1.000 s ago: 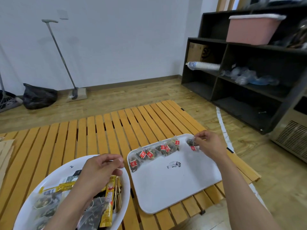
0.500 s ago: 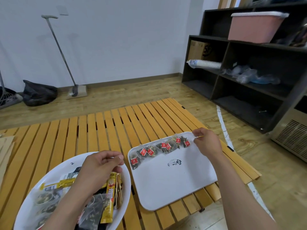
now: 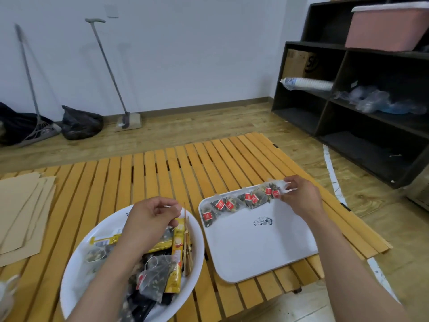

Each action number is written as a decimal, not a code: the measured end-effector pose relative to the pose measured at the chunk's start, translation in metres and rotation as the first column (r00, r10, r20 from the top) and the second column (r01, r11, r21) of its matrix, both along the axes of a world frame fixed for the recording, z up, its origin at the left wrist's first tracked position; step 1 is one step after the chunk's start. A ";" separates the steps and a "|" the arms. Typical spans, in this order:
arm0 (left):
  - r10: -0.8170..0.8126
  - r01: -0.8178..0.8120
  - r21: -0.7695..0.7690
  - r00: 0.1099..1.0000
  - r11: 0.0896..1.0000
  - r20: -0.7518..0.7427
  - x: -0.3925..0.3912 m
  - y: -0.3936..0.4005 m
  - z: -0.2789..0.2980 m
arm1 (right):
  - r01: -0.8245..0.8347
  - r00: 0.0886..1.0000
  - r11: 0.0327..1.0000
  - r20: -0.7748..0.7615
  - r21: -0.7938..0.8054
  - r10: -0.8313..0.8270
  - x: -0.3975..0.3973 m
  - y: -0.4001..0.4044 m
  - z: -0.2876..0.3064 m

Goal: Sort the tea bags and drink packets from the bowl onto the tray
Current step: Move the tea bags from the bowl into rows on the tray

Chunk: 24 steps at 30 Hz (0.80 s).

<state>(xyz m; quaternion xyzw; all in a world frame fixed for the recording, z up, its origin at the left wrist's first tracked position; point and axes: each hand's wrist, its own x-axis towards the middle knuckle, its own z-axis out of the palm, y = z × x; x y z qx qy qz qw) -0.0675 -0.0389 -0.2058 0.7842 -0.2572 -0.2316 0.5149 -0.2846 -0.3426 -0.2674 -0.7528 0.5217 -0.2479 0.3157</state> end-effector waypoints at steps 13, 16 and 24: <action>-0.079 -0.061 0.347 0.924 0.936 0.375 0.058 0.072 0.003 | -0.746 0.665 0.659 0.074 0.093 0.743 0.076 0.174 0.070; -0.192 0.055 0.464 0.948 0.884 0.253 0.058 0.085 0.011 | -0.862 0.478 0.475 -0.032 0.175 0.878 0.092 0.208 0.067; -0.232 0.070 0.552 0.945 0.831 0.230 0.054 0.088 0.012 | -0.929 0.358 0.367 -0.130 0.045 0.924 0.103 0.233 0.055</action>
